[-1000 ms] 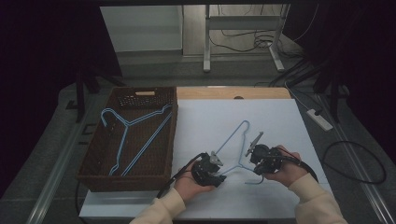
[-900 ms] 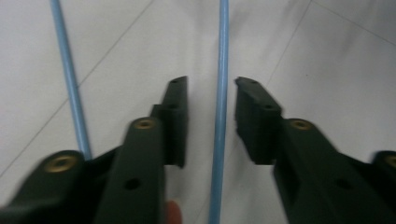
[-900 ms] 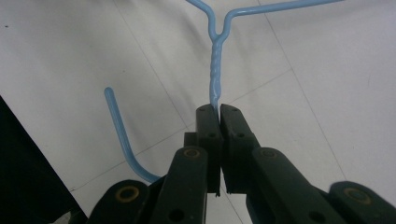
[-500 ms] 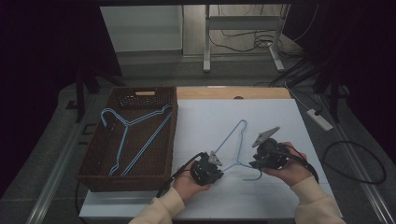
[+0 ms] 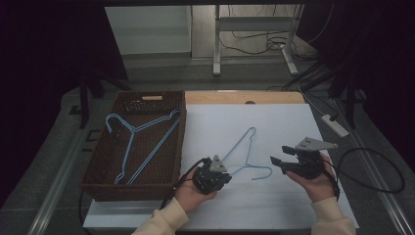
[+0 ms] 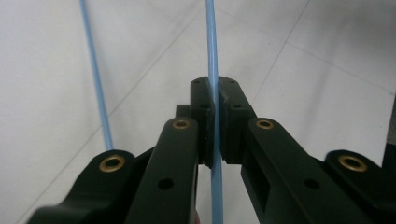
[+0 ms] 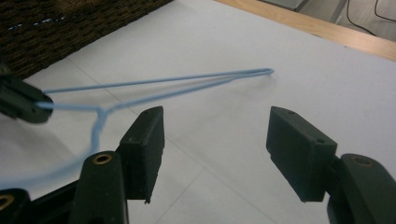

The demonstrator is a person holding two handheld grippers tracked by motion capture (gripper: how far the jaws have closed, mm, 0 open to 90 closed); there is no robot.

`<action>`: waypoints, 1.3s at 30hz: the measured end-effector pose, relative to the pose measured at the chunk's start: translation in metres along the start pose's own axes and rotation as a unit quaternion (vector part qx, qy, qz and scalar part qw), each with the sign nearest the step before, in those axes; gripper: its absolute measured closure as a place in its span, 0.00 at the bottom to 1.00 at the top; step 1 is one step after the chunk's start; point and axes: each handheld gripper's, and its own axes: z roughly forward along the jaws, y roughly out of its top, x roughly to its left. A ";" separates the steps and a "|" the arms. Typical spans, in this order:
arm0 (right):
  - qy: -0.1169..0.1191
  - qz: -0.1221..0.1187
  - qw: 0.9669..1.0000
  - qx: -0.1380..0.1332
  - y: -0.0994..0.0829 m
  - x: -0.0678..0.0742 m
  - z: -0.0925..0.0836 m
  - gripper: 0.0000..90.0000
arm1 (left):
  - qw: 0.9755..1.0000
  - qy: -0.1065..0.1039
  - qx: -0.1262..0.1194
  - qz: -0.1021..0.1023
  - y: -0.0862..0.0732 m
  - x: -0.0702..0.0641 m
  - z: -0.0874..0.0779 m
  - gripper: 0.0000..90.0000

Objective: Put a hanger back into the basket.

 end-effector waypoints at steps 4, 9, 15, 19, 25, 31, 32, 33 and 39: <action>0.004 -0.007 1.000 -0.002 -0.011 0.002 -0.001 0.42 | 1.000 0.005 -0.015 -0.002 0.002 0.000 -0.012 0.95; 0.005 0.001 1.000 0.004 -0.022 0.001 0.001 0.42 | 0.999 0.011 -0.036 -0.009 0.005 0.001 -0.025 0.95; 0.005 -0.001 1.000 0.009 -0.029 0.005 0.004 0.42 | 0.998 0.012 -0.062 -0.011 0.009 0.003 -0.044 0.95; 0.006 -0.004 1.000 0.006 -0.030 0.008 0.003 0.42 | 0.997 0.011 -0.078 -0.013 0.010 0.003 -0.056 0.95; 0.008 -0.008 1.000 0.006 -0.033 0.013 0.004 0.41 | 0.994 0.016 -0.105 -0.010 0.012 0.003 -0.080 0.95; 0.007 -0.011 1.000 0.007 -0.034 0.015 0.004 0.41 | 0.990 0.026 -0.138 -0.020 0.011 0.012 -0.108 0.94; 0.007 -0.010 1.000 0.008 -0.034 0.015 0.004 0.41 | 0.989 0.025 -0.144 -0.022 0.010 0.014 -0.113 0.94; 0.007 -0.010 1.000 0.009 -0.034 0.015 0.004 0.41 | 0.988 0.024 -0.150 -0.026 0.010 0.016 -0.117 0.94; 0.005 -0.012 1.000 0.011 -0.035 0.015 0.004 0.41 | 0.983 0.025 -0.175 -0.037 0.007 0.024 -0.138 0.94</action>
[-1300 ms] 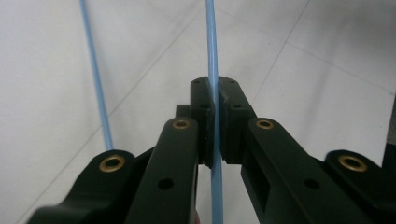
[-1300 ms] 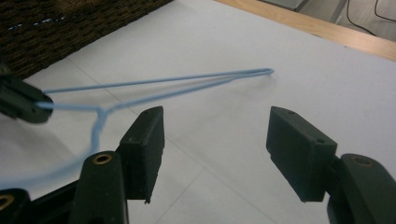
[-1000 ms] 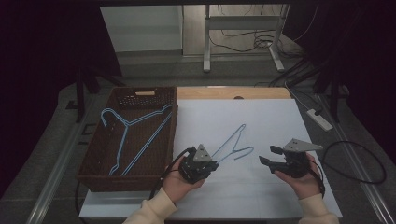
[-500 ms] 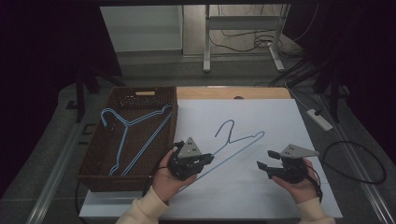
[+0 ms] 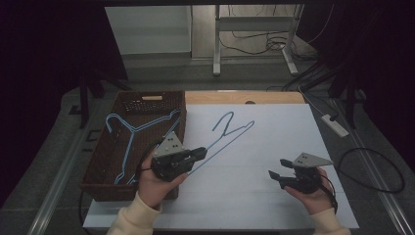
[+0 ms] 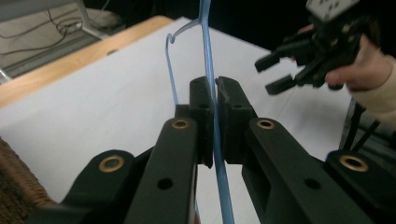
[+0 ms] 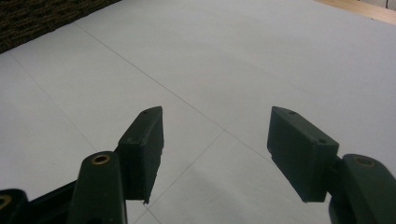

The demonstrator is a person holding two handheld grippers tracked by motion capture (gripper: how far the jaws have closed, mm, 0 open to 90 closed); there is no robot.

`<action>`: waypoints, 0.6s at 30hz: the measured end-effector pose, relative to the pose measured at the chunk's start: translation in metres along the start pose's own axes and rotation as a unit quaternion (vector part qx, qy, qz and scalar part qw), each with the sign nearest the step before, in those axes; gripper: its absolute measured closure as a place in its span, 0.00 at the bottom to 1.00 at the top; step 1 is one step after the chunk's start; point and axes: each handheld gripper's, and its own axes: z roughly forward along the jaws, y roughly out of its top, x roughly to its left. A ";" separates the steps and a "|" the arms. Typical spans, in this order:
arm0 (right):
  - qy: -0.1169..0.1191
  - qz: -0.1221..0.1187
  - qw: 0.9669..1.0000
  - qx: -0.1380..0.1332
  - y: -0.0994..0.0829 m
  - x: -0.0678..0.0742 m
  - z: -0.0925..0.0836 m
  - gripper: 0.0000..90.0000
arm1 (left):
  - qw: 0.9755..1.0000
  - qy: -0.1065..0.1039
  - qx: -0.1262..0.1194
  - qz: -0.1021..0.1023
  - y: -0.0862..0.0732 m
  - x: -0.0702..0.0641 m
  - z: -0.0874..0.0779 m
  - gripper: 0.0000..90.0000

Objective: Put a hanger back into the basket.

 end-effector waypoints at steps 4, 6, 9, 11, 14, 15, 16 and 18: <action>-0.002 -0.001 1.000 0.000 0.000 0.000 -0.001 0.41 | 1.000 0.007 -0.016 -0.001 0.004 0.004 -0.013 0.94; -0.003 0.000 1.000 0.000 0.000 -0.001 -0.001 0.41 | 1.000 0.014 -0.026 -0.004 0.006 0.007 -0.022 0.94; -0.003 -0.001 1.000 0.000 0.000 -0.001 -0.001 0.41 | 0.999 0.019 -0.037 -0.006 0.008 0.011 -0.032 0.94; -0.003 -0.001 1.000 0.000 0.000 -0.001 -0.001 0.41 | 0.999 0.023 -0.047 -0.011 0.008 0.015 -0.041 0.94; -0.004 -0.001 1.000 0.000 0.000 0.000 -0.001 0.41 | 0.998 0.032 -0.057 -0.019 0.008 0.024 -0.051 0.94; -0.004 -0.001 1.000 0.000 0.000 -0.001 -0.001 0.41 | 0.997 0.037 -0.061 -0.022 0.008 0.027 -0.055 0.94; -0.005 -0.001 1.000 0.001 0.000 -0.001 -0.001 0.41 | 0.997 0.042 -0.066 -0.025 0.007 0.031 -0.059 0.94; -0.005 -0.001 1.000 0.001 0.000 -0.001 -0.001 0.41 | 0.996 0.049 -0.071 -0.032 0.006 0.036 -0.065 0.94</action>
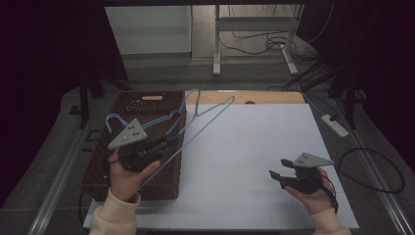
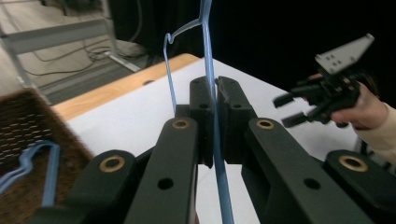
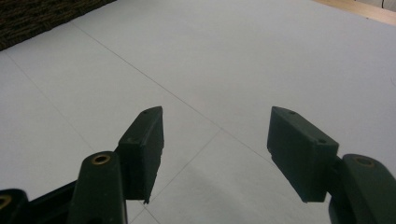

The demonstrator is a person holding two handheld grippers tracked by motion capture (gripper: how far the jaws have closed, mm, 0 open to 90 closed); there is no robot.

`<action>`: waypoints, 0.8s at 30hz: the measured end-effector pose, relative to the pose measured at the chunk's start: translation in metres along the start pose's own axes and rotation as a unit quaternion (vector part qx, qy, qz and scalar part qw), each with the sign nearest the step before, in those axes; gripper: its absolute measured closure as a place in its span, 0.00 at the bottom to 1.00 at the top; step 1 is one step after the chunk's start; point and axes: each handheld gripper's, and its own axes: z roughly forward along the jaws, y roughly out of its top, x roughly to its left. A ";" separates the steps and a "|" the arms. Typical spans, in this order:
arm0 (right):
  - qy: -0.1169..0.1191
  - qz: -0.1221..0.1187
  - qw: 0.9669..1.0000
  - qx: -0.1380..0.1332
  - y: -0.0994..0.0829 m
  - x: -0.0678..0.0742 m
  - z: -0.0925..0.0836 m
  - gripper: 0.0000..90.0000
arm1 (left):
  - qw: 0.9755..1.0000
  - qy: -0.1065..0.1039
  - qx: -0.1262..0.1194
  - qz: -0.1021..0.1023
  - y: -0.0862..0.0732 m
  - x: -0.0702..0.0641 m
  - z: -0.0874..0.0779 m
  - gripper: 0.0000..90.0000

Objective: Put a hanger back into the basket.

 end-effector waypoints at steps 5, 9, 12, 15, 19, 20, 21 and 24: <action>-0.001 0.000 1.000 0.003 0.000 0.000 0.001 0.41 | 0.999 0.026 -0.016 -0.025 -0.002 0.025 -0.022 0.95; -0.001 0.000 1.000 0.004 0.000 0.001 0.001 0.41 | 0.998 0.041 -0.023 -0.041 -0.004 0.041 -0.034 0.94; 0.000 0.000 1.000 0.006 0.000 0.000 0.002 0.41 | 0.997 0.050 -0.027 -0.049 -0.004 0.051 -0.041 0.95; 0.000 0.000 1.000 0.006 0.000 0.000 0.002 0.41 | 0.997 0.065 -0.019 -0.047 -0.004 0.058 -0.046 0.95; 0.001 -0.001 1.000 0.007 0.000 0.002 0.003 0.41 | 0.995 0.079 -0.012 -0.058 -0.008 0.070 -0.051 0.95; 0.002 -0.002 1.000 0.008 0.000 0.002 0.003 0.41 | 0.995 0.085 -0.008 -0.061 -0.009 0.074 -0.052 0.95; 0.001 -0.003 1.000 0.010 0.000 0.002 0.003 0.41 | 0.994 0.088 -0.006 -0.063 -0.010 0.076 -0.052 0.94; 0.001 -0.003 1.000 0.011 0.000 0.002 0.003 0.41 | 0.993 0.094 0.004 -0.069 -0.014 0.085 -0.054 0.95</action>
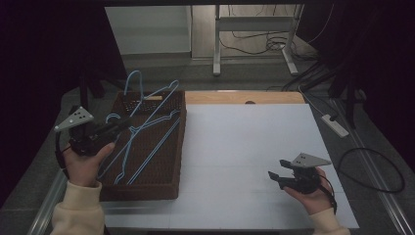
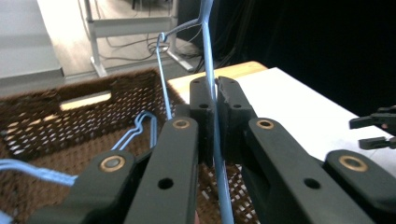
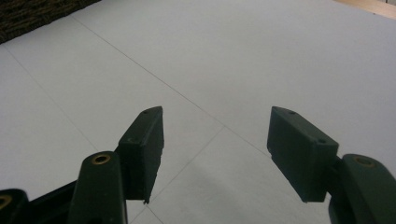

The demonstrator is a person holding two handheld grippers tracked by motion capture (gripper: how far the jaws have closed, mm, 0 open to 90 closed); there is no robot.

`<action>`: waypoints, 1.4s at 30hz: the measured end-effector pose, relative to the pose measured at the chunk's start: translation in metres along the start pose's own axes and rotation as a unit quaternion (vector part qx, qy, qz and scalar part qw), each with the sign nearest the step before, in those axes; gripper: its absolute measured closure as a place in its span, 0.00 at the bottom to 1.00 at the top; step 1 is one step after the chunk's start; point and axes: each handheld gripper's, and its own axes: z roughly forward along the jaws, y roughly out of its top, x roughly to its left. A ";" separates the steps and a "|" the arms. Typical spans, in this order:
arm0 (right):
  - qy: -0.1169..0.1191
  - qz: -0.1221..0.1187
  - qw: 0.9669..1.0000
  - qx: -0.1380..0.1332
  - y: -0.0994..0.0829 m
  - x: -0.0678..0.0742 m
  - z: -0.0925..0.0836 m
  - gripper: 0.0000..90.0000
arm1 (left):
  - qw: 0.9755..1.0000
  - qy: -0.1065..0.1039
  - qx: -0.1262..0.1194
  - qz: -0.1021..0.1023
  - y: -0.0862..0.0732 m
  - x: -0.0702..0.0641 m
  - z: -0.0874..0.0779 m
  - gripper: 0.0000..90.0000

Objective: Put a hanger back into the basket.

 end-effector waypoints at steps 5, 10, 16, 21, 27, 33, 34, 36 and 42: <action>0.001 -0.001 1.000 0.002 0.000 0.000 0.001 0.41 | 1.000 0.003 0.019 -0.014 -0.004 0.014 0.006 0.94; -0.001 -0.002 1.000 0.002 0.000 0.001 0.001 0.41 | 0.999 0.003 0.040 -0.022 -0.008 0.024 0.012 0.94; -0.002 -0.001 1.000 0.001 0.000 0.000 0.000 0.41 | 0.997 -0.012 0.061 -0.037 -0.015 0.031 0.024 0.94; -0.002 -0.002 1.000 0.001 0.000 0.000 0.000 0.41 | 0.995 -0.032 0.076 -0.052 -0.023 0.035 0.037 0.94; -0.003 -0.003 1.000 0.003 0.000 0.000 0.001 0.41 | 0.992 -0.045 0.104 -0.057 -0.032 0.034 0.053 0.95; -0.003 -0.003 1.000 0.003 0.000 0.000 0.000 0.41 | 0.989 -0.052 0.126 -0.061 -0.038 0.034 0.065 0.94; -0.003 -0.003 1.000 0.003 0.000 0.000 0.000 0.41 | 0.988 -0.056 0.126 -0.065 -0.039 0.035 0.066 0.94; -0.002 -0.004 1.000 0.004 0.000 0.000 0.000 0.41 | 0.987 -0.062 0.126 -0.082 -0.041 0.039 0.067 0.94; -0.002 -0.004 1.000 0.004 0.000 0.000 0.000 0.41 | 0.985 -0.020 0.147 -0.092 -0.044 0.047 0.065 0.94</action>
